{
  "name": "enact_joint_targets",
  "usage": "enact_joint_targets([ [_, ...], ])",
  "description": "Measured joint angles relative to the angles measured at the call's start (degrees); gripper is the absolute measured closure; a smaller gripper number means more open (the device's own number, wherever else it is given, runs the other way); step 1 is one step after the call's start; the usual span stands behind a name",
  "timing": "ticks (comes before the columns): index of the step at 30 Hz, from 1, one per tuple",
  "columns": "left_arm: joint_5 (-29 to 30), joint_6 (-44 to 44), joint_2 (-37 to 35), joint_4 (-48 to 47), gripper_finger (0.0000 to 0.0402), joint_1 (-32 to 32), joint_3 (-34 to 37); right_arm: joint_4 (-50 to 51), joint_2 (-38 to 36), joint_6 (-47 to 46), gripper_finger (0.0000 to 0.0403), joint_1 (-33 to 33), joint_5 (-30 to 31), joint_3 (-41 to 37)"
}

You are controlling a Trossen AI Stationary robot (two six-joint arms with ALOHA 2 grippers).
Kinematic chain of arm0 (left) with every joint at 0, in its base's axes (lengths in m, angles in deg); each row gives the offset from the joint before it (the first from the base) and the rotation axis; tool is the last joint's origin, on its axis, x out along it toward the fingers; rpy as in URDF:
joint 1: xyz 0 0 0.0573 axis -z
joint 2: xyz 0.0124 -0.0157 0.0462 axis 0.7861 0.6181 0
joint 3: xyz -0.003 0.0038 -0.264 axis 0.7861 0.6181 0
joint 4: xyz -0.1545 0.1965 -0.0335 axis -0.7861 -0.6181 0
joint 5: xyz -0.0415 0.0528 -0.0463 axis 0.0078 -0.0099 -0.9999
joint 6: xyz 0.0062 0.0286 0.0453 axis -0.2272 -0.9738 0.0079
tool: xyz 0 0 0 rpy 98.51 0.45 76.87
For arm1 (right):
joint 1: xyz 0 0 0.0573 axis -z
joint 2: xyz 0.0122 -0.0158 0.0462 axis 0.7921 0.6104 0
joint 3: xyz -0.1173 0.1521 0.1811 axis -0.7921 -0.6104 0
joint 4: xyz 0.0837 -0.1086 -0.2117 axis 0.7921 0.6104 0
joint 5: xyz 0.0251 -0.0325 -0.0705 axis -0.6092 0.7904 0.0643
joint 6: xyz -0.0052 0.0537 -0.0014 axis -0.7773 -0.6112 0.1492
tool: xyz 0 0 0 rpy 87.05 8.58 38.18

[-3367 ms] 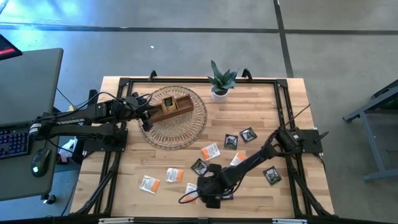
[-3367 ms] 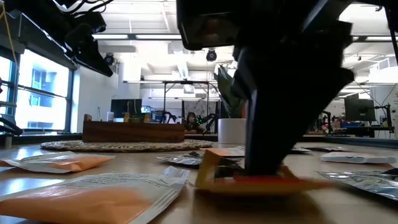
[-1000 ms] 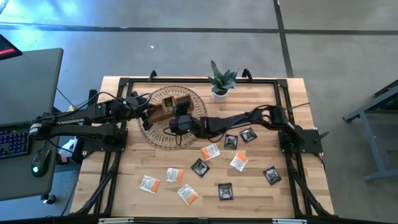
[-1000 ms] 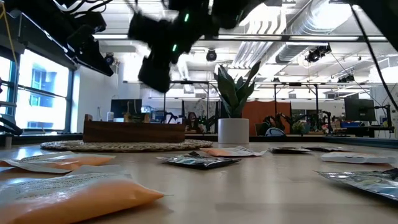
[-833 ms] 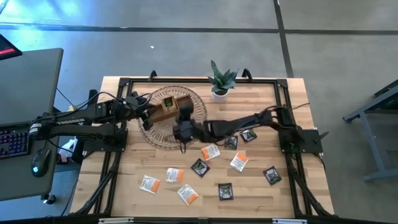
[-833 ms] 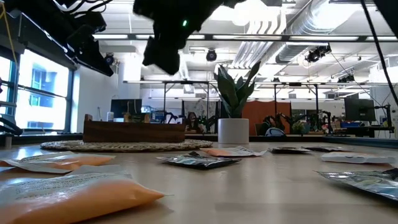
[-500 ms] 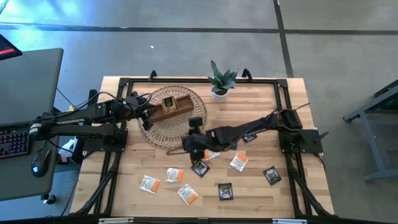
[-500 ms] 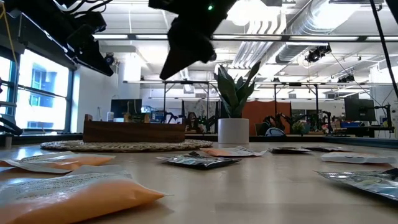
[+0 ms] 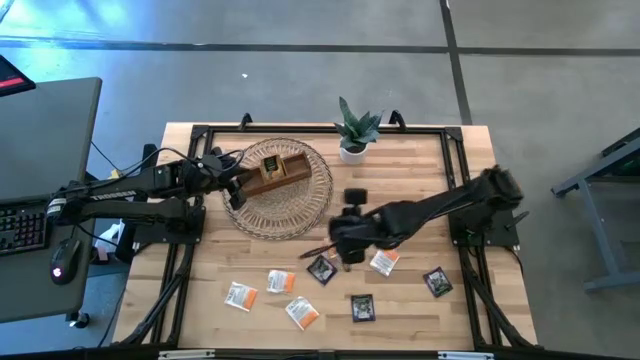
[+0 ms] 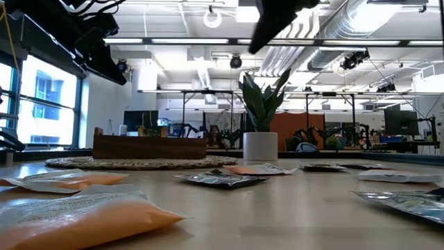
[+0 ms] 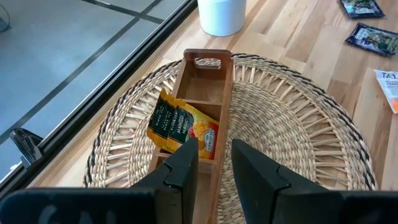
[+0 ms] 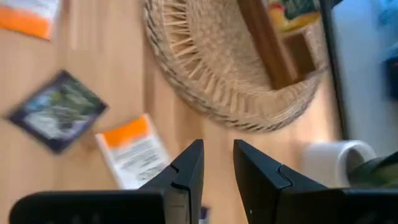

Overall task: Pick & Place Tea
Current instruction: Put the black tea bag into the right section of the wooden organizer

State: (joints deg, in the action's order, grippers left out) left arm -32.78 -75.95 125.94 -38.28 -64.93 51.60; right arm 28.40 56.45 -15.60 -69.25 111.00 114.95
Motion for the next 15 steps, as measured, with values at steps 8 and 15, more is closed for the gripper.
enact_joint_targets([
  [8,0.00,0.00,-0.01,0.00,0.0305,0.01,0.00,-39.34,-12.66,-5.41,0.0320,-0.86,-8.67,-29.81],
  [15,-0.01,0.00,0.00,-0.02,0.0305,0.02,0.00,-57.52,-14.51,-4.30,0.0320,-2.73,-11.18,-41.78],
])
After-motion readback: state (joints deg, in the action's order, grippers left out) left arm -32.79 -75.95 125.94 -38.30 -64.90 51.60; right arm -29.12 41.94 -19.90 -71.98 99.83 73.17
